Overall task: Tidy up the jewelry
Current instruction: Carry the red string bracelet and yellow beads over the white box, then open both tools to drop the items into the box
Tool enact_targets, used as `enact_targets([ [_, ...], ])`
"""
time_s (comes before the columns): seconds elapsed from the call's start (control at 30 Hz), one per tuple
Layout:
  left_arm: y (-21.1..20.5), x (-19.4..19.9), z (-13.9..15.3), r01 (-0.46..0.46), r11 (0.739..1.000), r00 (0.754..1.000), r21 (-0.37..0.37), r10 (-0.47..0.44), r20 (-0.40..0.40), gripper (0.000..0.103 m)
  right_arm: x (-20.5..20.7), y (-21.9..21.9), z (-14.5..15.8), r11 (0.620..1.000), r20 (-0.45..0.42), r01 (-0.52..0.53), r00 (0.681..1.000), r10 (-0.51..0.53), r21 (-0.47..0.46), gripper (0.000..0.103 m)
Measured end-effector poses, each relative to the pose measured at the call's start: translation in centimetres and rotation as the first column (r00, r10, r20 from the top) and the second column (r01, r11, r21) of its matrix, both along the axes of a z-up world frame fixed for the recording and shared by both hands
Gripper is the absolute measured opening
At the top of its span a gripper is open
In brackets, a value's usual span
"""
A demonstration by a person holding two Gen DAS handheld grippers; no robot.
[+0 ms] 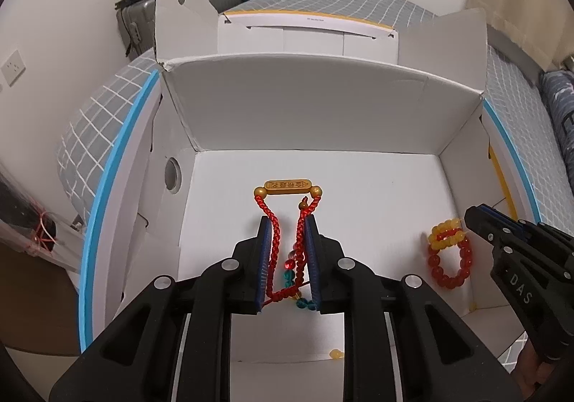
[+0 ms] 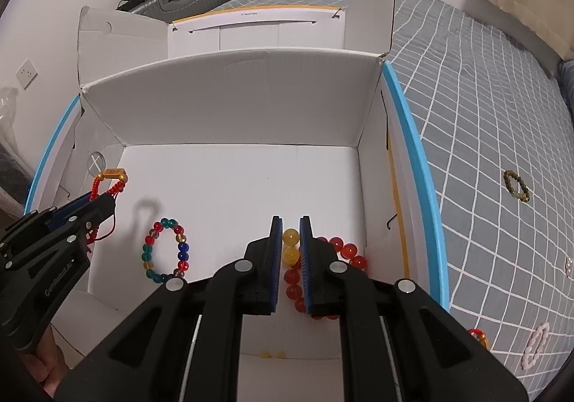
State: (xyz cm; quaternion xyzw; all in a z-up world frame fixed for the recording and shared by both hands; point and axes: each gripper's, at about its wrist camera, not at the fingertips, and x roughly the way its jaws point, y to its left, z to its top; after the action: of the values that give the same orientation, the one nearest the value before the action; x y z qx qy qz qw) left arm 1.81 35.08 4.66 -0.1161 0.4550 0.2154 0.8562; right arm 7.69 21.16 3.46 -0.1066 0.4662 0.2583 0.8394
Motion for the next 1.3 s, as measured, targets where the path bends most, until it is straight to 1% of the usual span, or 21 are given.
enact_targets([
  [0.03,0.2,0.0,0.1,-0.001,1.0,1.0,-0.002,0.001,0.002,0.031,0.0,0.0,0.1,1.0,0.002,0.0,1.0,0.0,0.0,0.028],
  [0.07,0.3,0.0,0.2,-0.004,1.0,1.0,-0.002,0.004,0.006,0.036,-0.1,-0.1,0.2,1.0,0.007,0.0,1.0,0.0,0.004,0.036],
  [0.1,0.3,-0.1,0.3,-0.01,1.0,1.0,-0.001,0.01,0.012,0.048,-0.1,0.0,0.4,1.0,0.014,0.003,1.0,-0.003,0.011,0.047],
  [0.13,0.4,-0.3,0.5,-0.013,1.0,1.0,-0.001,0.013,0.02,0.06,-0.3,-0.1,0.7,1.0,0.021,-0.002,1.0,0.002,0.028,0.055],
  [0.2,0.3,-0.5,1.0,-0.021,1.0,0.999,0.013,0.021,0.043,0.072,-0.4,-0.1,1.0,1.0,0.033,-0.003,0.999,0.002,0.025,0.064],
  [0.23,0.2,-0.6,1.2,-0.025,0.999,0.999,0.025,0.024,0.046,0.075,-0.5,-0.1,1.2,1.0,0.044,-0.003,0.999,0.002,0.026,0.07],
  [0.33,0.2,-0.5,1.2,-0.029,0.999,0.998,0.032,0.027,0.049,0.08,-0.7,-0.4,2.0,0.999,0.074,-0.003,0.997,0.0,0.038,0.081],
  [0.37,0.2,-0.5,1.3,-0.029,0.999,0.998,0.033,0.027,0.049,0.081,-0.8,-0.6,2.3,0.999,0.082,0.0,0.997,-0.004,0.044,0.083],
  [0.43,0.2,-0.7,1.4,-0.031,0.999,0.998,0.044,0.028,0.053,0.086,-0.8,-0.9,2.7,0.999,0.094,0.007,0.996,-0.011,0.049,0.088],
  [0.47,0.1,-0.7,1.5,-0.033,0.998,0.998,0.051,0.03,0.059,0.087,-0.8,-1.1,2.9,0.999,0.1,0.011,0.995,-0.016,0.053,0.089],
  [0.53,0.0,-0.9,1.8,-0.033,0.998,0.997,0.06,0.029,0.073,0.093,-0.8,-1.4,3.1,0.998,0.106,0.016,0.994,-0.022,0.057,0.094],
  [0.63,-0.3,-1.1,2.2,-0.035,0.996,0.996,0.079,0.028,0.089,0.097,-0.9,-2.2,3.5,0.998,0.129,0.031,0.991,-0.038,0.056,0.095],
  [0.8,-1.0,-1.1,2.8,-0.03,0.996,0.995,0.08,0.022,0.102,0.097,-1.1,-3.6,4.1,0.997,0.145,0.054,0.988,-0.061,0.053,0.095],
  [0.93,-2.4,-0.9,3.8,0.001,0.997,0.993,0.083,-0.01,0.114,0.097,-1.2,-5.5,4.9,0.995,0.17,0.084,0.981,-0.091,0.049,0.095],
  [1.07,-4.5,-0.5,4.9,0.037,0.996,0.988,0.081,-0.048,0.145,0.097,-1.3,-8.7,5.9,0.989,0.189,0.133,0.971,-0.143,0.066,0.095],
  [1.3,-9.2,0.8,6.0,0.117,0.99,0.979,0.084,-0.13,0.159,0.097,-1.6,-14.9,7.9,0.971,0.211,0.217,0.949,-0.234,0.099,0.095],
])
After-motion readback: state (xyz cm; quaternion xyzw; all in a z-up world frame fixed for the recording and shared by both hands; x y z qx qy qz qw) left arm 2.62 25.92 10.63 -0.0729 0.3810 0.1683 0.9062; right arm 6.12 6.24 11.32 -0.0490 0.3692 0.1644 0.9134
